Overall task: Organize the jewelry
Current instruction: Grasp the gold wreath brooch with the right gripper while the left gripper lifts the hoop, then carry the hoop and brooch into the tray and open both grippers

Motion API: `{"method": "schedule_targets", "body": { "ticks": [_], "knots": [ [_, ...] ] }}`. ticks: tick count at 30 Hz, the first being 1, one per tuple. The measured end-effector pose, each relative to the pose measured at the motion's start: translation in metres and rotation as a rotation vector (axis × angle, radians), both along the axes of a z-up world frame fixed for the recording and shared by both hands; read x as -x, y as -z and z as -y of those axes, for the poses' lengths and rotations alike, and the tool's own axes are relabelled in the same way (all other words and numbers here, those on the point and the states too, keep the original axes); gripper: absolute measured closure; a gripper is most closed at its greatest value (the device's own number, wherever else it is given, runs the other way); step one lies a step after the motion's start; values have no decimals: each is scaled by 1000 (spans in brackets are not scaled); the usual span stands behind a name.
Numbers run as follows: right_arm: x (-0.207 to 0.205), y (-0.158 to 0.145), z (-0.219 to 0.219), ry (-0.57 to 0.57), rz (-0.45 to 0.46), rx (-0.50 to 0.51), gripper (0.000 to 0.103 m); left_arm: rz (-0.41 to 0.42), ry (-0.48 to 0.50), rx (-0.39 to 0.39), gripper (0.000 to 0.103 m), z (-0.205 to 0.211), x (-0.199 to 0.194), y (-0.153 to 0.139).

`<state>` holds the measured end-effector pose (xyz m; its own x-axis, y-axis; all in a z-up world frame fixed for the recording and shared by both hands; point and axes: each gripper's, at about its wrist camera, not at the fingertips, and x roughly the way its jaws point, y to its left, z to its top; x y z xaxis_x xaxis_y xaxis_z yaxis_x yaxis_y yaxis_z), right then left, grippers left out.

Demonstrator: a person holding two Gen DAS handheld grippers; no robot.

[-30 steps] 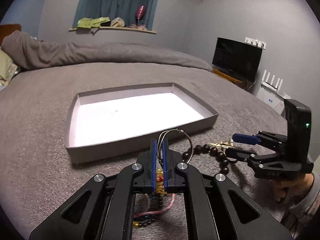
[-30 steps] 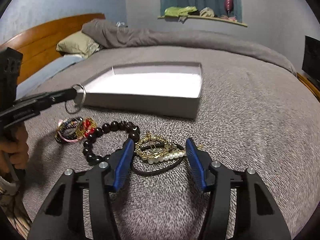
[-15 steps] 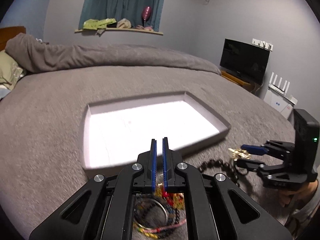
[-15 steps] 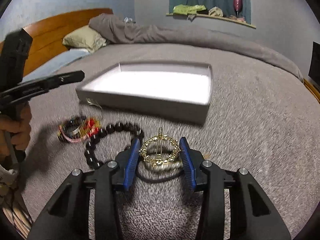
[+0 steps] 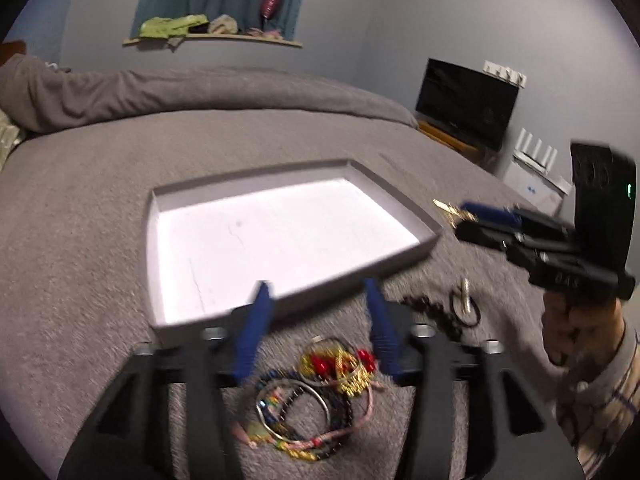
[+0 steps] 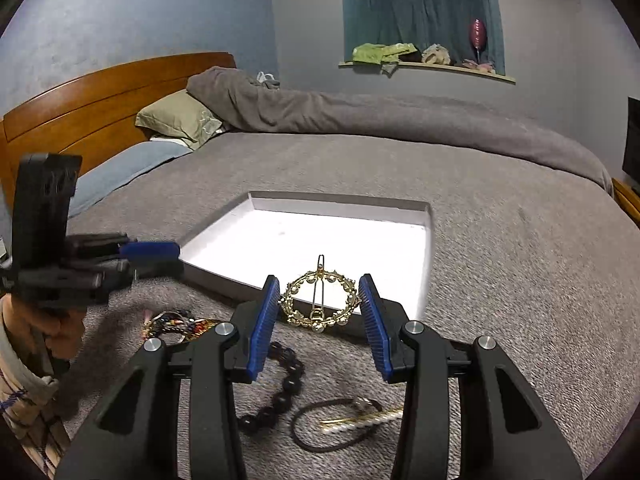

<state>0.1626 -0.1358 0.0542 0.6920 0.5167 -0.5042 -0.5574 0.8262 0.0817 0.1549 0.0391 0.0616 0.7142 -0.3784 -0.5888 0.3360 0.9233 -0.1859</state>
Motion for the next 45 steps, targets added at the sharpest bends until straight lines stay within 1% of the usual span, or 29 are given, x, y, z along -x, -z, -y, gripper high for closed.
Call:
{"method": "schedule_targets", "body": {
  "ticks": [4,7,12,14,18,19,20,21,24,26,30,34,36,41,42,45],
  "knots": [
    [3,-3,-7,-10,15,-9,62,-41,37,-25,44,13,0,12],
    [4,-1,-4,-6,17,-25,62,-73,51,-56,40,20,-2,27],
    [0,7,7,11,-6,-41,62,-148,58,-86,40,26,-10,52],
    [1,7,9,13,-4,-40,62,-165,57,-93,40,27,-13,58],
    [0,6,6,9,8,-34,62,-178,52,-79,41,23,-16,64],
    [1,6,5,7,11,-30,62,-179,56,-79,44,23,-15,64],
    [1,6,3,4,12,-27,62,-179,61,-74,52,22,-15,65],
    [1,7,3,3,12,-25,62,-180,62,-69,58,22,-15,65],
    [-1,8,1,3,8,-24,62,-169,60,-62,58,20,-13,63],
    [-2,9,0,4,7,-25,62,-146,61,-66,58,19,-9,58],
    [-6,9,-2,4,3,-32,62,-90,54,-61,58,15,-2,41],
    [-12,12,-6,-1,-5,-31,62,-25,25,-66,58,9,-2,25],
    [-17,14,-8,-1,-14,-32,62,-2,-1,-66,58,5,-7,19],
    [-31,18,-13,17,-21,-9,62,63,-115,-77,58,-8,-31,10],
    [-35,19,-13,23,-20,-6,62,64,-146,-82,58,-12,-38,12],
    [-46,20,-13,40,-26,1,62,43,-178,-90,58,-19,-51,19]
  ]
}}
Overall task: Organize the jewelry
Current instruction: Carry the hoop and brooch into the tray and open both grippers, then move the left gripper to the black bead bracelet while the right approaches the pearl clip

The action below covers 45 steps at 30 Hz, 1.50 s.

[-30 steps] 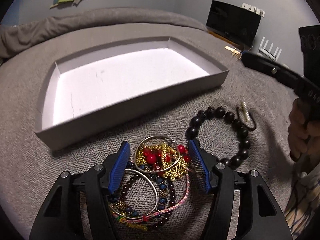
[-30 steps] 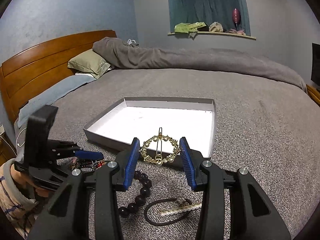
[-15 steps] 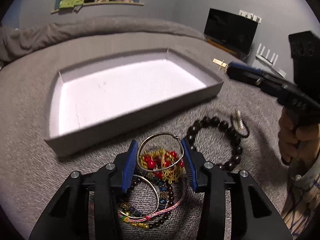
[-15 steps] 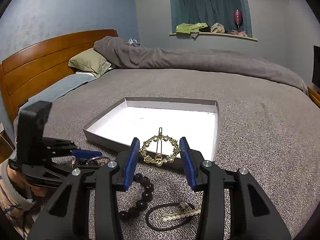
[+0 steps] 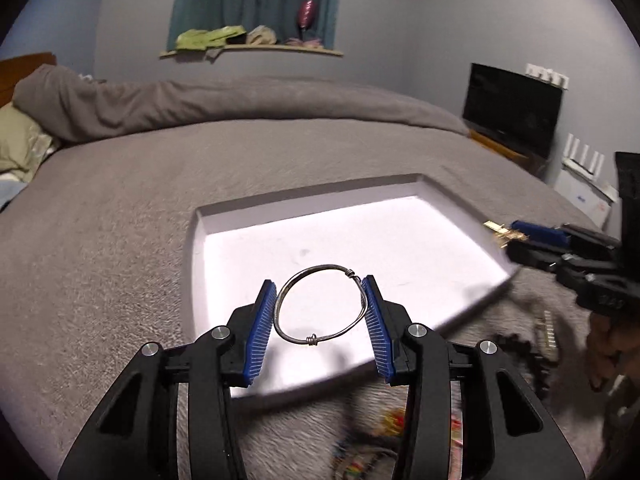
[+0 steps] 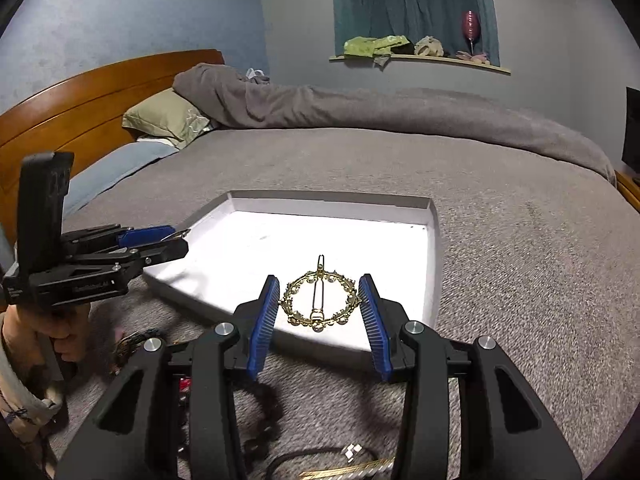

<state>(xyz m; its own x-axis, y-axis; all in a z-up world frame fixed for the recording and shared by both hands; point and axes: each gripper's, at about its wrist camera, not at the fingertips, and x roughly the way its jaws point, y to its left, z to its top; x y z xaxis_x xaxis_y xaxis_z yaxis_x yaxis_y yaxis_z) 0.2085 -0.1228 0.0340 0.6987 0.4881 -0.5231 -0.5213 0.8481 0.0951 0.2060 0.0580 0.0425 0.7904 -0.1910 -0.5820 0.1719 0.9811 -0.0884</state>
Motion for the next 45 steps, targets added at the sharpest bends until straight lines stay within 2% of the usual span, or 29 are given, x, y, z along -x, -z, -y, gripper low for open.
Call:
{"method": "schedule_targets", "body": {
  "ticks": [9,13,15,18,24,30,41,45],
  "knots": [
    [-32,24,0,63,-75,95,62,-72,-2,8,58,-2,-17,17],
    [-32,24,2,70,-74,92,57,-63,1,10,45,-1,-14,16],
    [-28,22,4,66,-58,89,46,-50,0,9,40,0,-10,13],
    [-21,17,10,65,-40,58,45,-29,-1,12,31,1,-1,7],
    [3,6,29,63,-9,14,45,7,58,25,29,15,27,-5],
    [25,1,40,58,-16,-2,45,3,137,49,28,38,47,-3],
    [62,20,57,52,-69,22,45,-39,229,26,28,75,51,19],
    [71,31,55,23,-77,71,45,-51,243,15,28,85,51,25]
  ]
}}
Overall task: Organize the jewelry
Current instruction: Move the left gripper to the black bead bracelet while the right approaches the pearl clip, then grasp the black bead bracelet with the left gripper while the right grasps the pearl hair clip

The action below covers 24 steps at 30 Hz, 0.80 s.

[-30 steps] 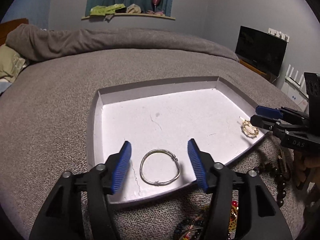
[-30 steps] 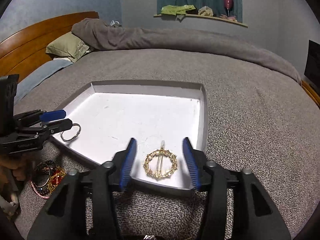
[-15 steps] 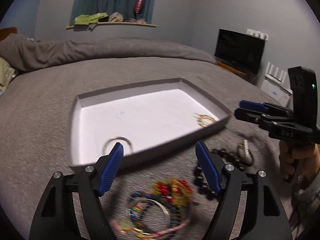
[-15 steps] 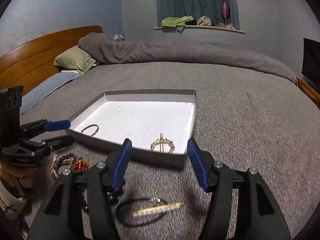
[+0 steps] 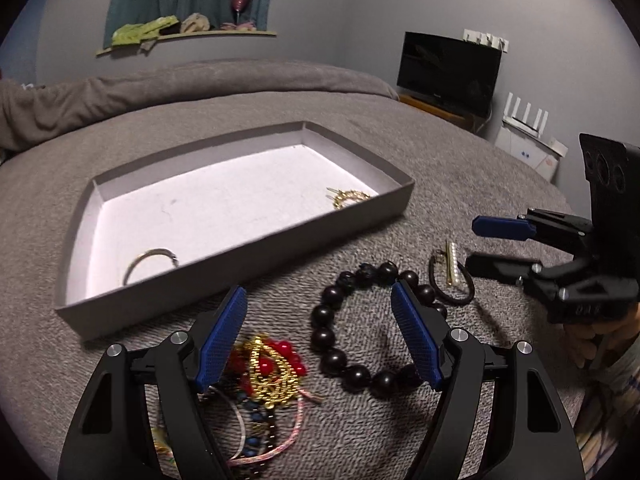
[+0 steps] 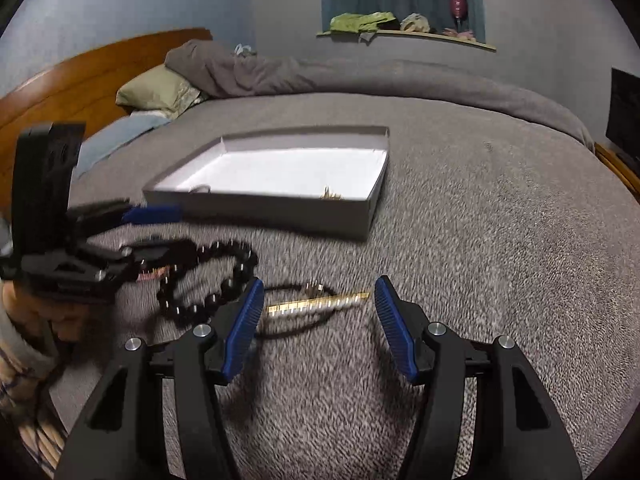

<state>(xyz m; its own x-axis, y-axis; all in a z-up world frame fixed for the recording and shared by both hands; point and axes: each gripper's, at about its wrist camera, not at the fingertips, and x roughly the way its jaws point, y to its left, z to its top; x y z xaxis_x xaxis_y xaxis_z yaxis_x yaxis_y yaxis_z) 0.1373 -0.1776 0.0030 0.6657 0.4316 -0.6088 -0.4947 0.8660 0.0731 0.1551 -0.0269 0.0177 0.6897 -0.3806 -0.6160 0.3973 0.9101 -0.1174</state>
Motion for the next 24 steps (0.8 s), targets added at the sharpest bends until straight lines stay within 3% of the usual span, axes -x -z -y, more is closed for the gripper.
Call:
{"method": "schedule_targets", "body": {
  "ticks": [6,10,13,19,24],
  "knots": [
    [-2,7,-3,-26,-28,7,43,-9,30,-28,28,12,0,8],
    [-6,10,-10,-40,-25,37,42,-59,56,-34,39,16,-7,17],
    [-8,13,-11,-37,-23,52,35,-77,71,-46,45,19,-9,20],
    [-17,15,-8,-41,-34,48,29,-108,79,-42,46,19,-13,23],
    [-21,17,-10,-70,-46,35,35,-116,95,-23,75,15,-12,22]
  ]
}}
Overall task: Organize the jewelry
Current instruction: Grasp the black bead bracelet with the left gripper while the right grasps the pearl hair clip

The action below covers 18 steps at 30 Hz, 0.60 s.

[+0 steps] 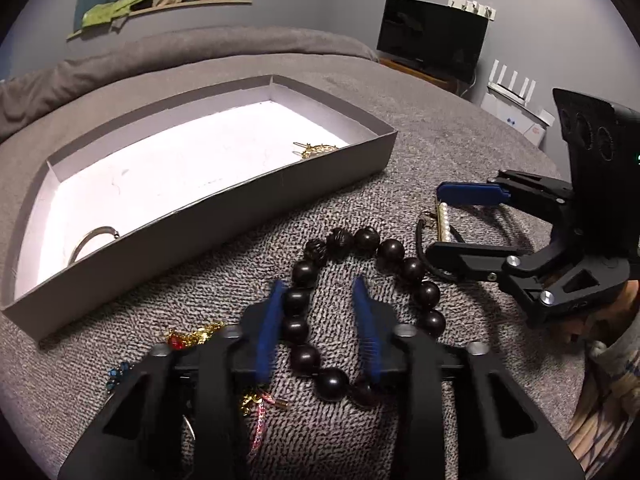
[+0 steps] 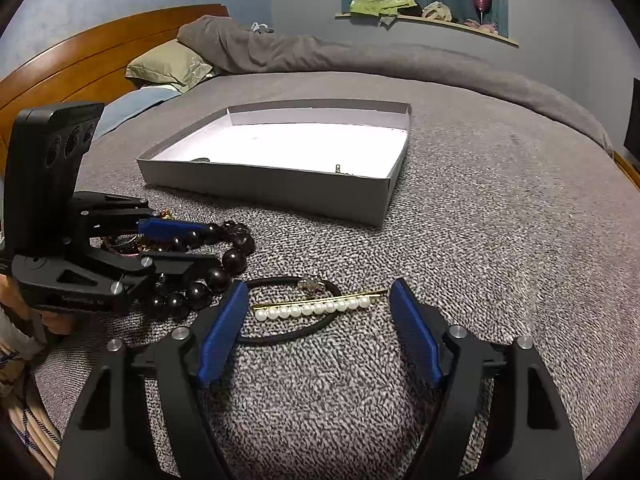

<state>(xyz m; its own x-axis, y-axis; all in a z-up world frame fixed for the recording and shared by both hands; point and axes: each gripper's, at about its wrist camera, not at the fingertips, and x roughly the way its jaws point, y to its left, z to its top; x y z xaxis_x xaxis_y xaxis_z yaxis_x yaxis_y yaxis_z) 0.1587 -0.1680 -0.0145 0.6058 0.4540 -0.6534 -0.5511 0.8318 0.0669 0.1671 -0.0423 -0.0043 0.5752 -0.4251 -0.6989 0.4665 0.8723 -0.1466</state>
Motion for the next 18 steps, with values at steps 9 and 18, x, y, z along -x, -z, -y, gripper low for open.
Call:
{"method": "schedule_targets", "body": {
  "ticks": [9,18],
  "knots": [
    [9,-5,2,3,41,12,35,46,8,10,88,2,11,-8],
    [12,-26,11,27,90,-65,35,125,23,54,88,1,26,-36]
  ]
}}
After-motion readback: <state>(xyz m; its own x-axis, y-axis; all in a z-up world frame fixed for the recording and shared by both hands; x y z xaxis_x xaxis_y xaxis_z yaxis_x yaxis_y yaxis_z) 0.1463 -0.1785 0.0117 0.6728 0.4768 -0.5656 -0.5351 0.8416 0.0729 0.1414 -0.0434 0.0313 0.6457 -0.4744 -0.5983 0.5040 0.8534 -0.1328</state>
